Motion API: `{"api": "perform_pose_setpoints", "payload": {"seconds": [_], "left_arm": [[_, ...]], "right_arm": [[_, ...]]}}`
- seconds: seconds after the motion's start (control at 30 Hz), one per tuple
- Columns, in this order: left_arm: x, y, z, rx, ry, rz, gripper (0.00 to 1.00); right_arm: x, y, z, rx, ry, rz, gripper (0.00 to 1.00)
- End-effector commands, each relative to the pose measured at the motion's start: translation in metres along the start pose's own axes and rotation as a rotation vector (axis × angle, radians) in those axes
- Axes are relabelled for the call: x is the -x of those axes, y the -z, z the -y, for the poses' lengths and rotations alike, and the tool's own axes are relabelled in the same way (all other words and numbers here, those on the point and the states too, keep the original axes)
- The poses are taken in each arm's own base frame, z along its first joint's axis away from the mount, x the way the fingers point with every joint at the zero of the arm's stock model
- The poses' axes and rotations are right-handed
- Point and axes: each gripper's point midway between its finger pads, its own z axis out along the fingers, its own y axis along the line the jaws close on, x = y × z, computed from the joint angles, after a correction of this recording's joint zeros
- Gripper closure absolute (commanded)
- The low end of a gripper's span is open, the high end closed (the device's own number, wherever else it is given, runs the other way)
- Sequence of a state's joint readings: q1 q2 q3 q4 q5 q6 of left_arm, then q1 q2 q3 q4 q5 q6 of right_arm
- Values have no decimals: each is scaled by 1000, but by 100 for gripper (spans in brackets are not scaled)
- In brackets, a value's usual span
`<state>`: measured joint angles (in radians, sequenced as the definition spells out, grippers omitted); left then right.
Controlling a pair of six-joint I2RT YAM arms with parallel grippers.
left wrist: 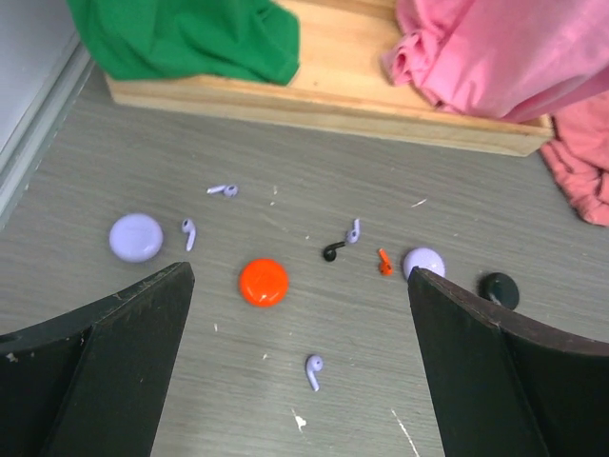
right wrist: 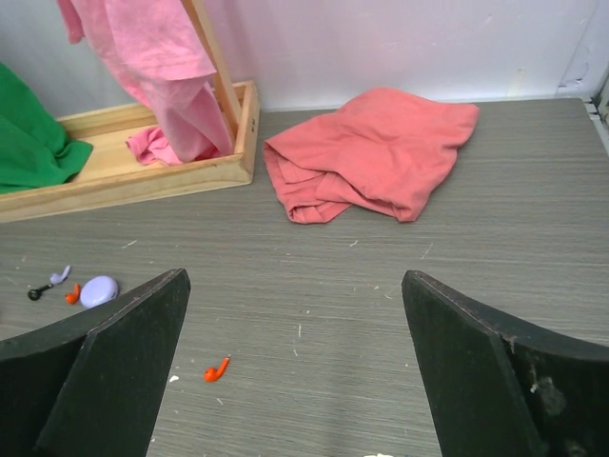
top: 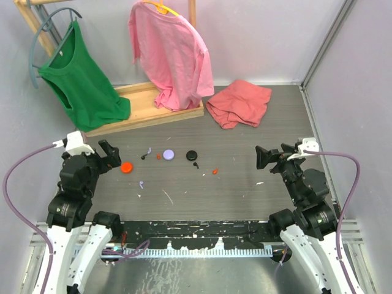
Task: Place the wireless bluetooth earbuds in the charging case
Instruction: Pick up the charging case at the center of the board.
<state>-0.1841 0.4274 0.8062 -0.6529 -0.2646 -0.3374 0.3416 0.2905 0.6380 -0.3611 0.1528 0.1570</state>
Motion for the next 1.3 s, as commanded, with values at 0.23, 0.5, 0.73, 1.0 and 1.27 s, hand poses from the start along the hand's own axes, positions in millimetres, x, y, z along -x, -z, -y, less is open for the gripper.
{"api": "perform_pose_setpoints", "payload": {"seconds": [0.23,0.5,0.73,1.0,1.27], "left_arm": [[-45,-35,-35,313,23,-263,2],[-65,-63,-70,458,149,-385,2],[-93,-86,-119,590,396,-472,2],[-119,-116,-163,718,529,-532,2],[-133,-140,-180,767,509,-607,4]], "right_arm": [[28,17,-24,123,-40,120,0],[26,23,-35,181,-46,124,0],[24,25,-41,213,-49,119,0],[22,24,-43,214,-48,104,0],[19,21,-43,209,-41,91,0]]}}
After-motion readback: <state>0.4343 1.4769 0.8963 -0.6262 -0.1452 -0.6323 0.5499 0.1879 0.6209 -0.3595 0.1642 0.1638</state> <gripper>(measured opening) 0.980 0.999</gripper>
